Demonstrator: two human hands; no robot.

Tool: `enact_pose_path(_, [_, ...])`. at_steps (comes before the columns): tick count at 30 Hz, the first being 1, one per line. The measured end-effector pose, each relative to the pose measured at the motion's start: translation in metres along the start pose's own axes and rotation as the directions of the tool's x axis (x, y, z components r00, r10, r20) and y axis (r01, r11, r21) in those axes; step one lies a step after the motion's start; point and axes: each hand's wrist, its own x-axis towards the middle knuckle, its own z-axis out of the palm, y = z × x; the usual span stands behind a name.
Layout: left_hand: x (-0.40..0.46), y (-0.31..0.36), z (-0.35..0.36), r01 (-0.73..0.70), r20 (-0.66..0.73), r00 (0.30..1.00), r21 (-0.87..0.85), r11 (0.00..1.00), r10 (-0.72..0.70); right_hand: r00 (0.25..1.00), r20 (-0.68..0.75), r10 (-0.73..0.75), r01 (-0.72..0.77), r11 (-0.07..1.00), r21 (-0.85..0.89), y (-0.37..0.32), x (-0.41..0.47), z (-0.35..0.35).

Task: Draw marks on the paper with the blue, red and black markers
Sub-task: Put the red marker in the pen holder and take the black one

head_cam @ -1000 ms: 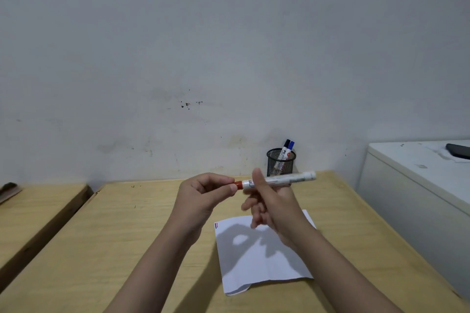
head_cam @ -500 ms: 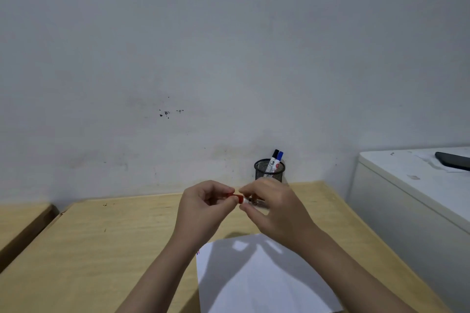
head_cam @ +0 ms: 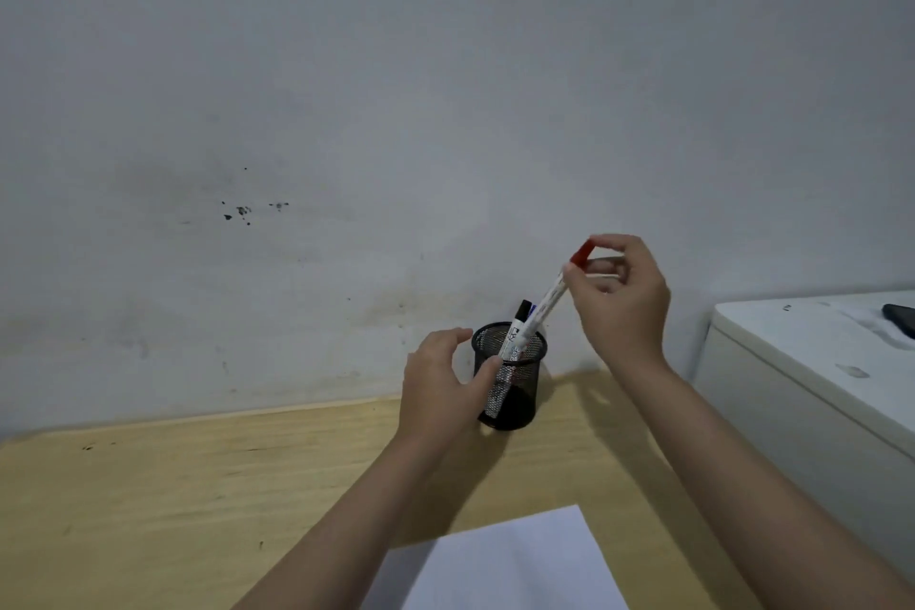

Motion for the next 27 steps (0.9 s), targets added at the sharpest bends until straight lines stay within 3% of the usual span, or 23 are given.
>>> enact_pose_path(5, [0.009,-0.009,0.019,0.018,-0.014,1.000,0.000,1.000,-0.018,0.965,0.192,0.177,-0.116,0.949,-0.293,0.044,-0.009,0.018])
enact_pose_path(9, [0.013,-0.007,0.023,0.064,-0.058,0.996,-0.062,0.996,-0.067,0.937,0.215,0.276,-0.180,0.908,-0.379,0.059,-0.010,0.020])
enact_pose_path(14, [0.015,-0.008,0.024,0.052,-0.062,0.997,-0.047,0.997,-0.055,0.952,0.265,0.154,0.019,0.833,-0.554,0.058,0.004,0.029])
enact_pose_path(18, [0.014,-0.005,0.023,0.051,-0.063,0.997,-0.034,0.998,-0.053,0.903,0.373,0.213,0.133,0.688,-0.713,0.055,0.011,0.038])
enact_pose_path(22, [0.013,-0.001,0.020,0.044,-0.054,0.998,-0.031,0.999,-0.045,0.909,0.395,0.136,0.201,0.685,-0.700,0.050,0.007,0.039])
enact_pose_path(27, [0.012,0.008,0.012,0.036,0.053,0.998,0.093,0.995,-0.041,0.873,0.487,-0.016,0.244,0.880,-0.408,0.033,-0.005,0.029])
